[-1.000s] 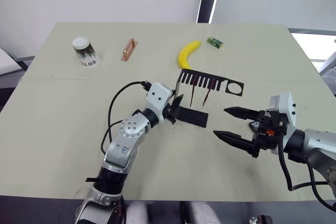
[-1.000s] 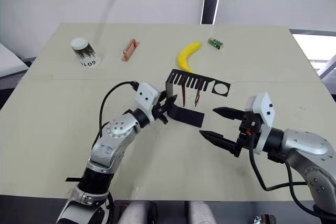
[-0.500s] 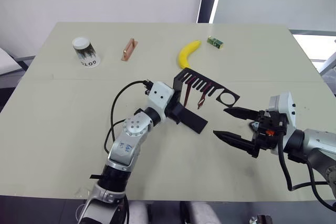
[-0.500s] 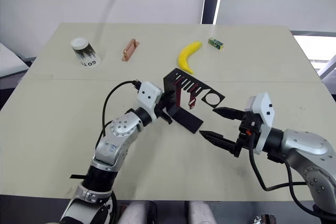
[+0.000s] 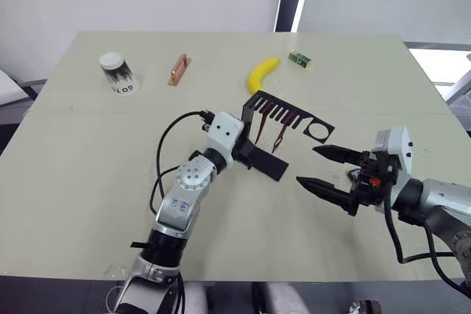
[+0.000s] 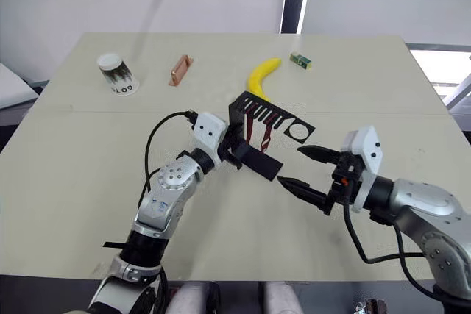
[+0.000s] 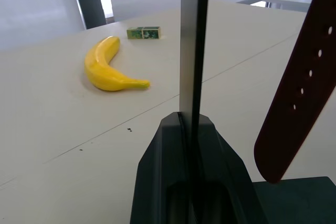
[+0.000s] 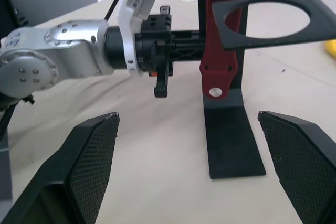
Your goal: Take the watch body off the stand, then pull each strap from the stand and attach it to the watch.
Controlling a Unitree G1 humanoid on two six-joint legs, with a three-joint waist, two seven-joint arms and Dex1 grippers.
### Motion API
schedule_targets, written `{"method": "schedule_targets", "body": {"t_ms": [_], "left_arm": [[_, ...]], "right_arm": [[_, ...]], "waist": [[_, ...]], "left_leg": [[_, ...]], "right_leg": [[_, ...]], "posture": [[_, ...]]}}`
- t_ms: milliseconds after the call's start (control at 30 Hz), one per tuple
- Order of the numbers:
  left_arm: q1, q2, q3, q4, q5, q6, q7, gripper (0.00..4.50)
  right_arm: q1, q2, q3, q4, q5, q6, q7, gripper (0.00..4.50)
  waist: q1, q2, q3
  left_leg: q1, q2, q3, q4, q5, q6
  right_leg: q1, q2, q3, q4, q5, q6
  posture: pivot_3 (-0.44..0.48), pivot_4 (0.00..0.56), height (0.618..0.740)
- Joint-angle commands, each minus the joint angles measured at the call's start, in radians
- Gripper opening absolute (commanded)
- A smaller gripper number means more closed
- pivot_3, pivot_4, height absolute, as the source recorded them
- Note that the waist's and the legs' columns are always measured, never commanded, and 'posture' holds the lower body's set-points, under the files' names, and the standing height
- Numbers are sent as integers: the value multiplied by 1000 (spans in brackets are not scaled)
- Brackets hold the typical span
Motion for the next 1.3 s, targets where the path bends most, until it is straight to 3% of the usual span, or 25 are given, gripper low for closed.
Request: {"method": "schedule_targets", "body": {"t_ms": [33, 333, 533, 900, 1300], "left_arm": [[0, -7, 44, -28, 33, -34, 70, 58], [-43, -41, 104, 43, 71, -10, 205, 58], [-46, -57, 110, 102, 84, -25, 248, 58], [-59, -70, 109, 132, 87, -56, 266, 58], [-34, -84, 94, 104, 99, -53, 277, 58]], "right_arm": [[-55, 78, 87, -86, -45, 38, -198, 4500], [-264, 320, 241, -66, -173, 203, -601, 4500], [-343, 453, 359, 28, -359, 169, -729, 4500], [-429, 614, 416, 154, -522, 126, -754, 4500], [-473, 671, 434, 223, -625, 96, -736, 4500]], "waist": [[2, 0, 0], [2, 0, 0], [-1, -1, -1], [-3, -1, -1], [-4, -1, -1]], "left_leg": [[0, 0, 0, 0, 0, 0], [-1, 0, 0, 2, 0, 0], [-2, 0, -1, 2, 0, 0], [-1, 0, 0, 2, 0, -1], [-2, 0, 0, 2, 0, -1]], "right_leg": [[0, 0, 0, 0, 0, 0], [-2, -2, -1, 2, 0, 0], [-2, -2, -2, 4, 0, 0], [-3, -3, -2, 5, 0, 0], [-4, -3, -2, 6, 0, 0]], "posture": [[0, 150, 740], [0, 150, 740], [0, 150, 740], [0, 150, 740], [0, 150, 740]]}}
